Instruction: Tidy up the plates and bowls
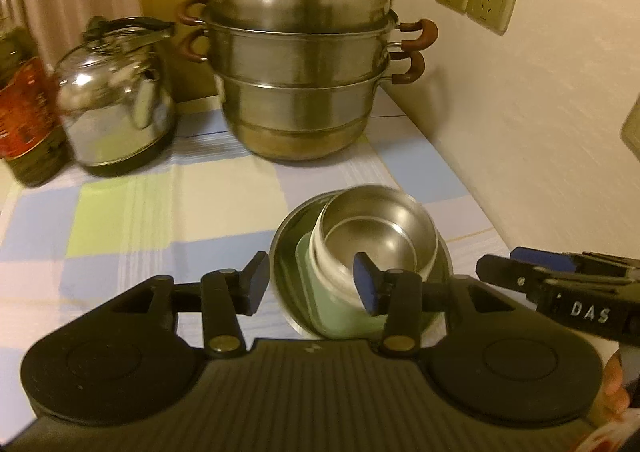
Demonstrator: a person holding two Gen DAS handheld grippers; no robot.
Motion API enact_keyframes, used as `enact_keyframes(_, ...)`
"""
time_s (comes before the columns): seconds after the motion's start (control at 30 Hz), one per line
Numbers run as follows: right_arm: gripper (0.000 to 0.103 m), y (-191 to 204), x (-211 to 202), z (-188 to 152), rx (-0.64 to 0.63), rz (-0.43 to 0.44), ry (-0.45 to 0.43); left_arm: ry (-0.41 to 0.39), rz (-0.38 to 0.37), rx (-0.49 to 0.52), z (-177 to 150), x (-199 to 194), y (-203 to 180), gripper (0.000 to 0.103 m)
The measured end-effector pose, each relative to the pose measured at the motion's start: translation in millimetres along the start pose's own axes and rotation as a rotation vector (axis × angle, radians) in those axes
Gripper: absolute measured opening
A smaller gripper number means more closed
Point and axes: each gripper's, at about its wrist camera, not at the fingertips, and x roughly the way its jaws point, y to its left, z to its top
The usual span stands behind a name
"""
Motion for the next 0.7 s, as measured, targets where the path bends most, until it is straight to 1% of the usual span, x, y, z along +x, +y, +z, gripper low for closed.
enact_keyframes(0.1, 0.048, 8, -10, -18, -0.03, 0.015, 0.005, -0.009, 0.006, -0.02, -15, -19, 3, 0.045)
enact_keyframes(0.23, 0.048, 7, -20, -36, 0.003, 0.031, 0.027, -0.027, 0.027, -0.018, -38, -42, 5, 0.045)
enact_keyframes(0.4, 0.048, 11, -39, -58, 0.027, 0.019, 0.03, -0.028, 0.002, -0.041, -67, -65, 10, 0.045)
enact_keyframes(0.53, 0.048, 24, -61, -77, 0.034, -0.018, 0.01, 0.007, 0.016, 0.001, -90, -81, 8, 0.044)
enact_keyframes(0.63, 0.048, 38, -76, -92, 0.034, -0.024, 0.006, 0.018, 0.025, 0.03, -108, -94, 8, 0.044)
enact_keyframes(0.7, 0.048, 47, -84, -103, 0.044, -0.031, 0.019, 0.022, 0.008, 0.034, -119, -106, 11, 0.044)
